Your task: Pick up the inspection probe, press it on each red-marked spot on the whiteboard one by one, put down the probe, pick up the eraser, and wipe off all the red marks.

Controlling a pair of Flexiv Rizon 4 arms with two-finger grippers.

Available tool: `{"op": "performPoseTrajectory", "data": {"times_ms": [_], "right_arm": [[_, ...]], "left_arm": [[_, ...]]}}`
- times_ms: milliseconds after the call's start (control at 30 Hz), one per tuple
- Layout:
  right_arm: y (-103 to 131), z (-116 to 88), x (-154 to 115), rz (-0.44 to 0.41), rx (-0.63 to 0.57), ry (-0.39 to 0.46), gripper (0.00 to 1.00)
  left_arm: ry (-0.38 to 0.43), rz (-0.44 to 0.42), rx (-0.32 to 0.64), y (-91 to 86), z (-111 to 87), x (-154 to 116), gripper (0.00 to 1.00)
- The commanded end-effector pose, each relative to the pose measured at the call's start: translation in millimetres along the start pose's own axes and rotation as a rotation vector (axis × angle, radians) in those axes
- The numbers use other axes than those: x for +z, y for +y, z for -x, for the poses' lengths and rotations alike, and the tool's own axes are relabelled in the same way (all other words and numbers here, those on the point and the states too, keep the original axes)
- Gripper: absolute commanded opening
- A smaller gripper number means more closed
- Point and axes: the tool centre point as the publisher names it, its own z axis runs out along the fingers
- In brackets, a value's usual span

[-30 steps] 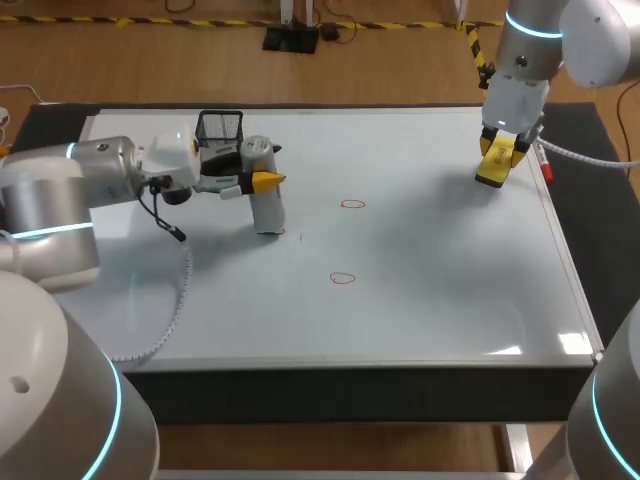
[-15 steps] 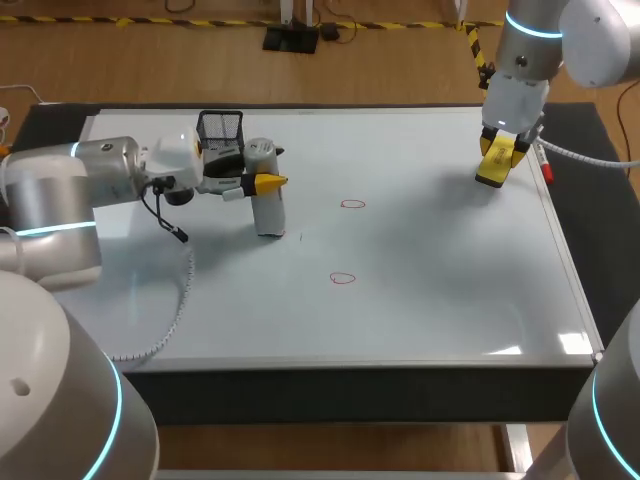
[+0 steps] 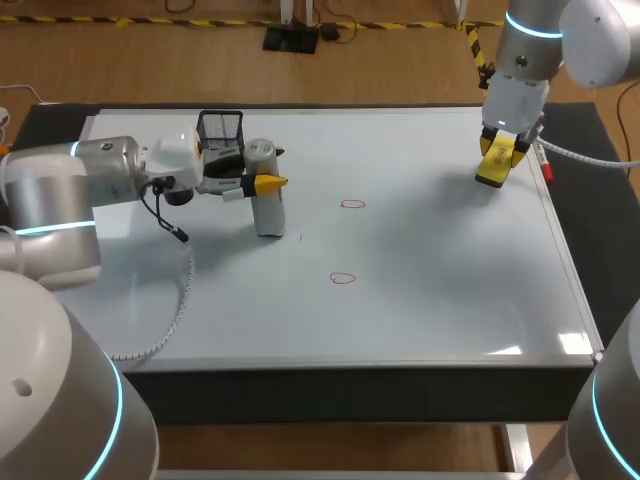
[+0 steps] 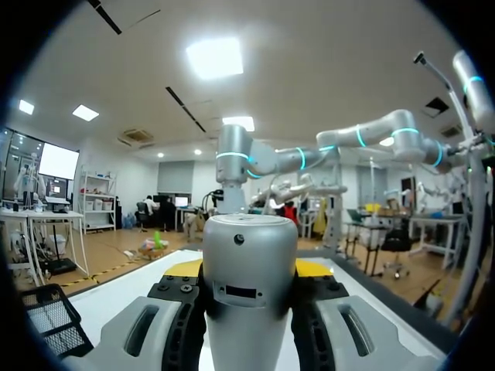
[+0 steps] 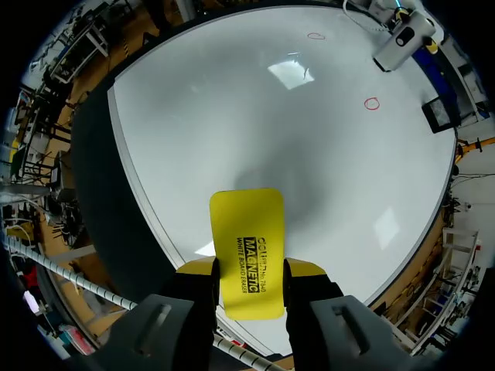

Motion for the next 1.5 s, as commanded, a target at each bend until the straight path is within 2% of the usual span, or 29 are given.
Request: {"op": "performPoseTrajectory", "data": {"times_ms": [33,333,633,1000,1500], "right_arm": [[-0.5,-0.2,-0.9,-0.001,-0.001,0.003,0.00],[-0.5,-0.2,-0.9,-0.001,-0.001,0.003,0.00],[-0.5,-0.2,-0.9,-0.001,-0.001,0.003,0.00],[-0.5,-0.2,-0.9,-0.001,-0.001,0.003,0.00],[-0.5,-0.2,-0.9,-0.001,-0.001,0.003,0.00]], "left_arm": [[0.000,-0.001,-0.002,1.8,-0.5,-0.7,0.00],[-0.004,0.006,0.008,-6.1,0.6,-2.6,0.00],[-0.022,0.028,0.063,-38.2,14.7,-22.3,0.00],[-0.102,0.041,0.111,-67.8,25.5,-70.5,0.00],[-0.239,0.043,0.123,-81.7,26.2,-145.3,0.00]]}}
